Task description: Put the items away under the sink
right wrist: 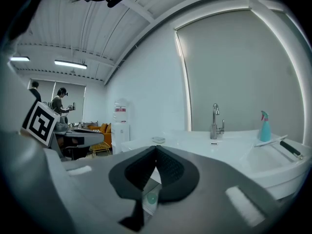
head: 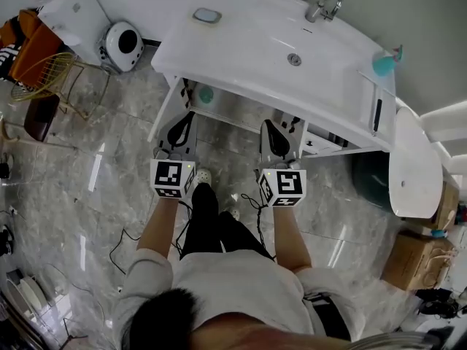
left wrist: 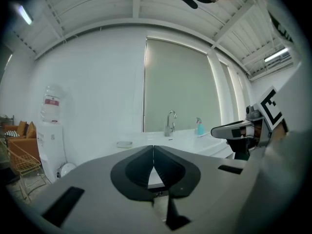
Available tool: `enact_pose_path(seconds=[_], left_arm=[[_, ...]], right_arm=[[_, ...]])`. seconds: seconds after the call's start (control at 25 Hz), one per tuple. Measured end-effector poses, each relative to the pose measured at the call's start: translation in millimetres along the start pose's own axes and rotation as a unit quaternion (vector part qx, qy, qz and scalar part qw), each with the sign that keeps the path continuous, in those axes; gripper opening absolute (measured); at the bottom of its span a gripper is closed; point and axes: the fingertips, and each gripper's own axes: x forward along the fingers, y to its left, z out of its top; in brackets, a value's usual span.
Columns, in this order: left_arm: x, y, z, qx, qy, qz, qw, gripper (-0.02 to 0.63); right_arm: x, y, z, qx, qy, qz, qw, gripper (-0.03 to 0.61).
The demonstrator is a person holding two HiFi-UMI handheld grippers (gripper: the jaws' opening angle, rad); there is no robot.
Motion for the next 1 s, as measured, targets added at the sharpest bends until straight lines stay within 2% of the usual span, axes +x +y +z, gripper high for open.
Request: enact_pose_path(seconds=[0.36, 1.0], left_arm=[[-19.7, -14.0, 68.6, 0.000, -0.014, -0.008, 0.9999, 0.008], [-42.9, -22.5, 141.0, 0.004, -0.066, -0.005, 0.9978, 0.008]], right_arm=[[-32.8, -5.3, 62.5, 0.007, -0.016, -0.014, 1.000, 0.012], [-60.5, -14.4, 129.6, -0.010, -0.059, -0.028, 0.998, 0.012]])
